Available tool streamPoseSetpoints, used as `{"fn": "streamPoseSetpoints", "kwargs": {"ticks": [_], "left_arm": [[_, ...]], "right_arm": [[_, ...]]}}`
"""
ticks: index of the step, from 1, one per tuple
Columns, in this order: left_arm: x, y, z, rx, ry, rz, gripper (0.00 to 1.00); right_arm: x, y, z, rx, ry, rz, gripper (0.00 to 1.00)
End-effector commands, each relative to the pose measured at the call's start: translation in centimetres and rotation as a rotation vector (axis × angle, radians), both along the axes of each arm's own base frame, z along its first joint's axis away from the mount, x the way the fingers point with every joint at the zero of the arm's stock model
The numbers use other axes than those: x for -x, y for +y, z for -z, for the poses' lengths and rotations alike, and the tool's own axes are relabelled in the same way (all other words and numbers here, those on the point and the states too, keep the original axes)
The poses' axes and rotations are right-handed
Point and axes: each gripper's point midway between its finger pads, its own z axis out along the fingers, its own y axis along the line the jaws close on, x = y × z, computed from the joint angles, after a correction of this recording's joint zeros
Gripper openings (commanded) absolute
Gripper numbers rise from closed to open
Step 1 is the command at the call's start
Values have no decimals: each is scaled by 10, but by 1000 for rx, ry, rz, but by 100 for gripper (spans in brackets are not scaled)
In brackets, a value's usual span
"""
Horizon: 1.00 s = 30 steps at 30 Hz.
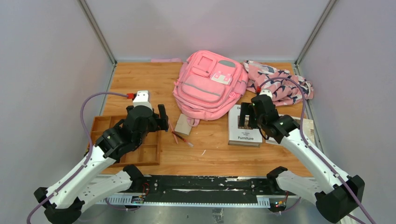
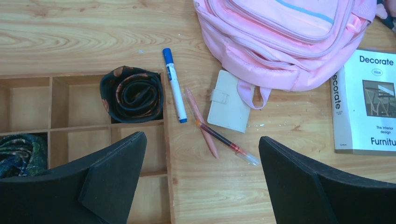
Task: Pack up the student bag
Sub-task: Pick up the book from the center of the board.
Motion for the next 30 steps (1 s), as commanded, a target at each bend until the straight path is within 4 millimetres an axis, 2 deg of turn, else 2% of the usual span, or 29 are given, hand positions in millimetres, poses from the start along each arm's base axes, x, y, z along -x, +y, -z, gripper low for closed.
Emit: {"fn": "streamPoseSetpoints", "kwargs": {"ticks": [1, 6, 30], "left_arm": [[-1, 8, -6, 23, -41, -47, 100], [1, 11, -7, 39, -57, -54, 100], [-1, -4, 12, 16, 13, -4, 100]], "right_arm": [[1, -3, 7, 2, 16, 17, 98], [2, 1, 7, -9, 22, -2, 98], [3, 0, 14, -3, 38, 5, 97]]}}
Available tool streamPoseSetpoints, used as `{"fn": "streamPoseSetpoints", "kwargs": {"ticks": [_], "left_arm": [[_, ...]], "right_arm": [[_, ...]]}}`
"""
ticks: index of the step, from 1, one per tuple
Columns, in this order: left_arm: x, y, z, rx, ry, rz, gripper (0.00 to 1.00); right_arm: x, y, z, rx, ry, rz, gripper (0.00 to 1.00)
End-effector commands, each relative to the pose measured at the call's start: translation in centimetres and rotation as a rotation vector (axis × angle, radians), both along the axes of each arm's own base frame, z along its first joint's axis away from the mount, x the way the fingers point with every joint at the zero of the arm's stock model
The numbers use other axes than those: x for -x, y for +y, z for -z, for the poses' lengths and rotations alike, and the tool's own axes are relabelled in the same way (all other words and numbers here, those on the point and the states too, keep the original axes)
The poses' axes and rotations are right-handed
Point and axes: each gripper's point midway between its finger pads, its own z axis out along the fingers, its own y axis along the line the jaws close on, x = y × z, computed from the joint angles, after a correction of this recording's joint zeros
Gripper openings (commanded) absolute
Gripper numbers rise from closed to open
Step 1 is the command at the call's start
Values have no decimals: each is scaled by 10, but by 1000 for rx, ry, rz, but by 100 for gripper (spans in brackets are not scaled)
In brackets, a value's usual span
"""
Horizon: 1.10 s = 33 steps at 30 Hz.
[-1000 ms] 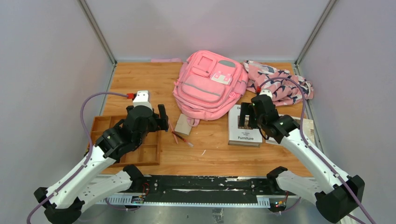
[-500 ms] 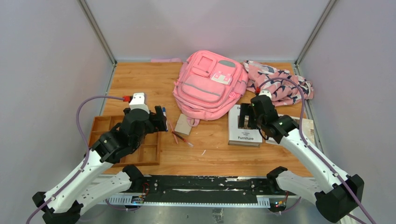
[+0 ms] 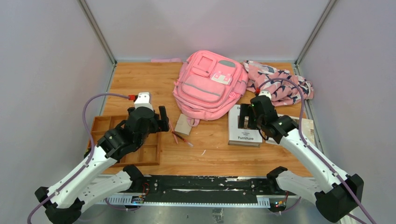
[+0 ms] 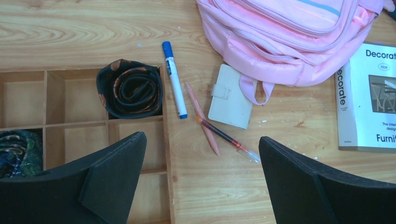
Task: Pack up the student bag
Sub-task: Pick up the book from the center of the board.
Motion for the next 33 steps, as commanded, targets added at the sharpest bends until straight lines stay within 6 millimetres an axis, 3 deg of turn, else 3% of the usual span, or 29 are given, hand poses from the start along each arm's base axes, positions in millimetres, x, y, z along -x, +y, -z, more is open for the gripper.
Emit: {"fn": "streamPoseSetpoints", "kwargs": {"ticks": [1, 7, 14, 21, 33], "left_arm": [[-3, -6, 4, 9, 8, 7, 100], [-14, -27, 25, -19, 65, 46, 100], [-58, -82, 34, -31, 150, 94, 100], [-108, -100, 59, 122, 333, 6, 94], [-129, -120, 77, 272, 395, -52, 87]], "right_arm": [[1, 0, 6, -8, 19, 9, 97], [1, 23, 10, -106, 46, -39, 97], [9, 39, 20, -140, 87, -74, 97], [6, 49, 8, -173, 58, -89, 97], [13, 47, 17, -154, 88, -90, 96]]}}
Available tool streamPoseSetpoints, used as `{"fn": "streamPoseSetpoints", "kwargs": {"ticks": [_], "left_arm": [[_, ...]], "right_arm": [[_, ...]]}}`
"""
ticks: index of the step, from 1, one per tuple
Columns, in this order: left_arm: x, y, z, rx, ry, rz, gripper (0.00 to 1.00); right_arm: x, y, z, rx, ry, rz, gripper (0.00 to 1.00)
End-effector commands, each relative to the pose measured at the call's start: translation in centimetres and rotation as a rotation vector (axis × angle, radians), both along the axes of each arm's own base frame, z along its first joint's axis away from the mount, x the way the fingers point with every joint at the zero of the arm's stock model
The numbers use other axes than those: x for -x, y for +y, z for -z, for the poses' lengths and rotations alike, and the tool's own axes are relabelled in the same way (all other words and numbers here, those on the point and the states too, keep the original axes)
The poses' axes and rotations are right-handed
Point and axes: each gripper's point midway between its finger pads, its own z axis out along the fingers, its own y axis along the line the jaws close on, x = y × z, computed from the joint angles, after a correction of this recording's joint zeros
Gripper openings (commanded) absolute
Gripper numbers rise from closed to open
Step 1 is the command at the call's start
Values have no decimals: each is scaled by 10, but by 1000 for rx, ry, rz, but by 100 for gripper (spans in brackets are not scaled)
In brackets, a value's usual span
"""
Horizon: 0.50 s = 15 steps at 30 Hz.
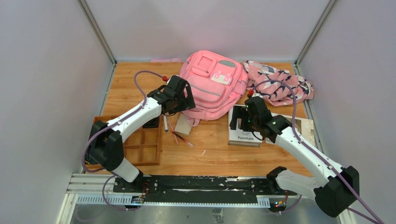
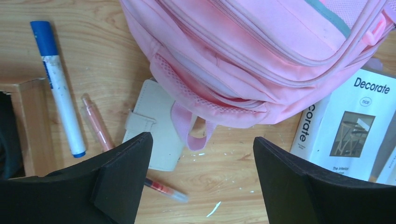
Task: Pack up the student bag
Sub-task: Pick up the book from the center of the board.
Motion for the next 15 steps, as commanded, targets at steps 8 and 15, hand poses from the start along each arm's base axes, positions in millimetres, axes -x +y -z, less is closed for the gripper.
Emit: {"fn": "streamPoseSetpoints", "kwargs": {"ticks": [8, 15], "left_arm": [[-38, -27, 8, 151, 25, -79, 81], [-48, -24, 17, 105, 54, -110, 78]], "right_arm": [[12, -4, 3, -10, 2, 6, 96], [16, -6, 3, -5, 7, 4, 96]]}}
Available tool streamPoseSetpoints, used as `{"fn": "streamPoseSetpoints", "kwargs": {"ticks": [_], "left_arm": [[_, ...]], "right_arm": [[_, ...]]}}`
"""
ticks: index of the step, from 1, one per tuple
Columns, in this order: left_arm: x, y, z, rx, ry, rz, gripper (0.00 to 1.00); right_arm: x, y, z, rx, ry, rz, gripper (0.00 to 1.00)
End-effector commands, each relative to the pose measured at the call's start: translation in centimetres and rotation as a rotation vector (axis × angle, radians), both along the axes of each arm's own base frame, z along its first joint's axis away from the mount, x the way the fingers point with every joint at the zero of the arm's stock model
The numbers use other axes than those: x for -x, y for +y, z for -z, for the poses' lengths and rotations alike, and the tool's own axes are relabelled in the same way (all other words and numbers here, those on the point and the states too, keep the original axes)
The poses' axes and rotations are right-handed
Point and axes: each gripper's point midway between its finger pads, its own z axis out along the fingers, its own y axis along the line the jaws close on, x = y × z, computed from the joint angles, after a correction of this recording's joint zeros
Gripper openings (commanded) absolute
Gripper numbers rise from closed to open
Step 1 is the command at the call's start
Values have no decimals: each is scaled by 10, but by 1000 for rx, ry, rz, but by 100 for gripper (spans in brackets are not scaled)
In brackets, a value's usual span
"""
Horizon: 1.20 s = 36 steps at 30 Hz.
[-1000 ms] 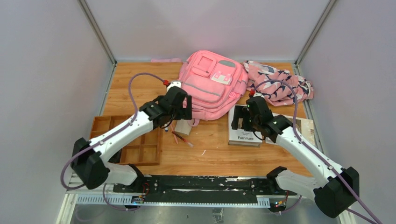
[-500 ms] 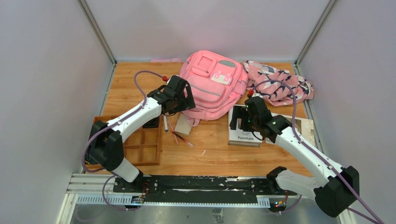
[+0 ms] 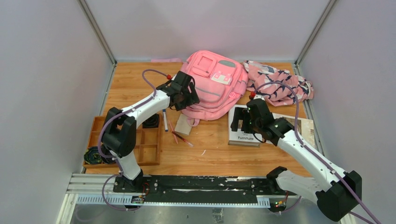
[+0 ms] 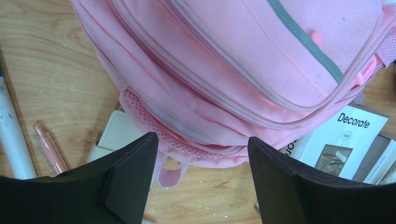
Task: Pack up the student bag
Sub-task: Pick up the book from the center of the board.
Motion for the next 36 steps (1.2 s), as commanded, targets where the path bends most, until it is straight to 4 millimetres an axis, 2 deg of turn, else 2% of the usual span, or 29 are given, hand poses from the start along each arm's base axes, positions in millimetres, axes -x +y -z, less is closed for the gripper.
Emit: {"fn": "streamPoseSetpoints", "kwargs": {"ticks": [1, 8, 13, 16, 22, 36], "left_arm": [[-9, 3, -7, 10, -12, -34, 77], [-8, 4, -4, 30, 3, -28, 71], [-5, 10, -18, 28, -63, -10, 71], [-5, 13, -17, 4, -63, 3, 72], [-6, 3, -2, 38, -18, 7, 71], [-12, 0, 7, 33, 2, 1, 62]], "right_arm": [[10, -4, 3, 13, 16, -1, 96], [13, -8, 5, 22, 16, 7, 96], [14, -30, 14, 119, 10, 62, 96], [14, -38, 15, 147, -3, 85, 97], [16, -36, 14, 129, -2, 78, 97], [20, -41, 21, 151, 12, 83, 97]]}}
